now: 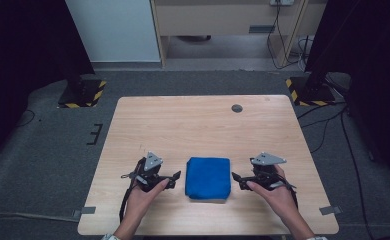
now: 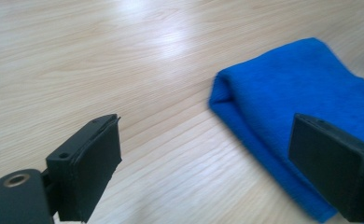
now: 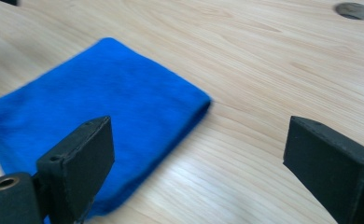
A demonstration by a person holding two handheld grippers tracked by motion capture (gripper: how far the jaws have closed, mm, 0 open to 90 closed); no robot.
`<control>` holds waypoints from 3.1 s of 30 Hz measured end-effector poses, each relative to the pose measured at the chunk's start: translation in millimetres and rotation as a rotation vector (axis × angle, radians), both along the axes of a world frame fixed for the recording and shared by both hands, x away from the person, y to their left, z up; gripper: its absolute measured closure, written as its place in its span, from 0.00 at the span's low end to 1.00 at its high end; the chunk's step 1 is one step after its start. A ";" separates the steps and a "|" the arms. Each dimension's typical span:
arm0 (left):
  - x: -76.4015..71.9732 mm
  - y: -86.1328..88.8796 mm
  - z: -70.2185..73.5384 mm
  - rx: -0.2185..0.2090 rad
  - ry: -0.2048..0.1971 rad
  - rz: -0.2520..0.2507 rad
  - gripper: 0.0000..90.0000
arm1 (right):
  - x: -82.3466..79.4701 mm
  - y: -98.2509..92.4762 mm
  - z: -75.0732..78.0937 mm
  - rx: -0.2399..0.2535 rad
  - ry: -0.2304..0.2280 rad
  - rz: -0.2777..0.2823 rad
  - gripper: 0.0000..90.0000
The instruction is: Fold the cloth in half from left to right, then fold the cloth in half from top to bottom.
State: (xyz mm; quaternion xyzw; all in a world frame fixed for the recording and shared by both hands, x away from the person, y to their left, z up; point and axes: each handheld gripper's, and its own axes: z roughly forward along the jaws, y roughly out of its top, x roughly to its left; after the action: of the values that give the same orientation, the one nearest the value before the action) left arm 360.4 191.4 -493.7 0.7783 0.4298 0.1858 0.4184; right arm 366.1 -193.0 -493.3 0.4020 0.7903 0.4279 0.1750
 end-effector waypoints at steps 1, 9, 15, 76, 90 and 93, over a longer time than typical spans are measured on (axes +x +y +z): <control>1.1 4.3 -0.3 0.004 0.000 0.005 0.09 | 1.4 -4.0 -1.3 0.001 0.004 -0.009 0.10; 9.9 35.8 -7.1 0.033 0.040 0.041 0.09 | 9.1 -34.2 -15.9 -0.011 0.047 -0.084 0.10; 16.9 51.3 -15.7 0.100 0.082 0.053 0.09 | 14.4 -53.1 -25.3 -0.014 0.094 -0.116 0.10; 72.7 72.7 -33.5 0.103 0.135 0.184 0.09 | 77.6 -84.8 -42.8 -0.105 0.141 -0.318 0.09; 79.0 70.9 -43.5 0.146 0.107 0.180 0.05 | 84.6 -78.0 -46.3 -0.137 0.115 -0.327 0.05; 79.1 70.9 -43.5 0.146 0.107 0.178 0.04 | 85.5 -77.5 -46.5 -0.141 0.117 -0.327 0.04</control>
State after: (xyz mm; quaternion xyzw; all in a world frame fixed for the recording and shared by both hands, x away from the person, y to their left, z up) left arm 439.5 262.3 -537.2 0.7742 0.5043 0.2113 0.3189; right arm 451.6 -270.5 -539.7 0.5359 0.7514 0.3134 0.2237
